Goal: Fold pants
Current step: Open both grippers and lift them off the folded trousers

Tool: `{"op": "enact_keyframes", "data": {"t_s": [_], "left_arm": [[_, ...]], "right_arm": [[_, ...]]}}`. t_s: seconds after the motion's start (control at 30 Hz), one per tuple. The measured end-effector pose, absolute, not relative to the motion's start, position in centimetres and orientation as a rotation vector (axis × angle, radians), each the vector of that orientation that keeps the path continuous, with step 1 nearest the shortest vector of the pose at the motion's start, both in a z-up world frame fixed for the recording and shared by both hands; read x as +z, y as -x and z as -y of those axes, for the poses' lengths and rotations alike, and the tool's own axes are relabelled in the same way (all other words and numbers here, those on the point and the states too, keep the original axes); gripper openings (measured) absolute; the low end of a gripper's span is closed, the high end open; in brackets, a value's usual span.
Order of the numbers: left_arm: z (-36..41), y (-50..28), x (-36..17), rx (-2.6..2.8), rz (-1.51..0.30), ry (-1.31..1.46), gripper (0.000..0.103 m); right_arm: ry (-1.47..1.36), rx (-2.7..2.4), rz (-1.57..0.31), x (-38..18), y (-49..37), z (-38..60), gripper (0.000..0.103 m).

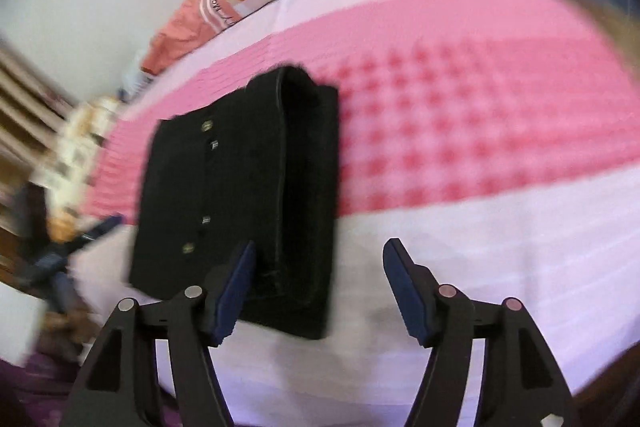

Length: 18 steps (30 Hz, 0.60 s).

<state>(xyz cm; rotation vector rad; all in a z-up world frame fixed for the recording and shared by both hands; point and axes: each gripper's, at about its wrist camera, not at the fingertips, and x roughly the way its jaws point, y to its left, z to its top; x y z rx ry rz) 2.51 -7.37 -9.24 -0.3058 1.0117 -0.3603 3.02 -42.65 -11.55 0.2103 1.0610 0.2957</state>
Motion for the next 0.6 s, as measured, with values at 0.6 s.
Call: {"op": "enact_keyframes", "data": {"t_s": [0.6], "left_arm": [[6.1,-0.8,-5.8,-0.111,-0.780,0.194,0.081]], "right_arm": [[0.032,0.145,-0.927,-8.0,-2.4,34.8,0.081]]}}
